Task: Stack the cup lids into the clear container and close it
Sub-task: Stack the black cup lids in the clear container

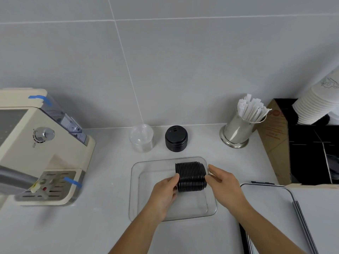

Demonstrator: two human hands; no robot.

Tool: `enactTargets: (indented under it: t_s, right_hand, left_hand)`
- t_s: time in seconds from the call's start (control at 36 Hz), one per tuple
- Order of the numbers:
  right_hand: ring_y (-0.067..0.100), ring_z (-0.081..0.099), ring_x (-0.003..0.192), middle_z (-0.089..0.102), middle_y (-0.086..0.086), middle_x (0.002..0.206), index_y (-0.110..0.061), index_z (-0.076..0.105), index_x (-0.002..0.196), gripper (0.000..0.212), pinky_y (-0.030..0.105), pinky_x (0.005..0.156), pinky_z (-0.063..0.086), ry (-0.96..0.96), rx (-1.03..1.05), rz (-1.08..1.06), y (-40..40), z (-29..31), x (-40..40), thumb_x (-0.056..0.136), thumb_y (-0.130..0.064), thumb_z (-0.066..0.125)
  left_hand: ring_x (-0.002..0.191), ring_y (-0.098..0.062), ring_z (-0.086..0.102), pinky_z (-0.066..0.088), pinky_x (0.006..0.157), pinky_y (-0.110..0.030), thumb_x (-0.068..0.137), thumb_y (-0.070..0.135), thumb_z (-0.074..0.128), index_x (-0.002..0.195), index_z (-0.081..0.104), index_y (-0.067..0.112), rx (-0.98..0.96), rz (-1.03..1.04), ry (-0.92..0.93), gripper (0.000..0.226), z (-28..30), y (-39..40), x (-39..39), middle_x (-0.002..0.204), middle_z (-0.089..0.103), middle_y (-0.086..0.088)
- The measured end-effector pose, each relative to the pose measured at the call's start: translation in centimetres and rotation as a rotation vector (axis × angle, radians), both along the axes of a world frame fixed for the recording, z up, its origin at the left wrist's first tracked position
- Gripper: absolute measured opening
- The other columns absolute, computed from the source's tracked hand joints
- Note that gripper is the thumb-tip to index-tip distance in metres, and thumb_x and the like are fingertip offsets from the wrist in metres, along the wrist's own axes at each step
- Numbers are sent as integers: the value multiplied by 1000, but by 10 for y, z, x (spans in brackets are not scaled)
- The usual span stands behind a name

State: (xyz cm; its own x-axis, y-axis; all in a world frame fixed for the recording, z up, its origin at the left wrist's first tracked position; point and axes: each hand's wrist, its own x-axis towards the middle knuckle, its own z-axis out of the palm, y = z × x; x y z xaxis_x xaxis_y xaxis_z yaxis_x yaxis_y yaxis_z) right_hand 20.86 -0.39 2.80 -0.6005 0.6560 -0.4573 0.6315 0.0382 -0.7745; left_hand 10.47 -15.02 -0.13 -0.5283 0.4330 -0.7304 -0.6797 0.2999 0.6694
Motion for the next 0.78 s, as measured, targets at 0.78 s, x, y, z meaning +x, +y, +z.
enactTargets:
  t_s: [0.78]
  right_hand:
    - [10, 65, 106, 69, -6, 112, -18, 61, 131, 43, 38, 104, 48, 253, -288, -134, 35, 27, -70, 89, -23, 68]
  left_hand:
    - [104, -21, 69, 53, 97, -36, 95, 29, 59, 104, 67, 10, 114, 177, 136, 22, 53, -1, -72, 108, 72, -9]
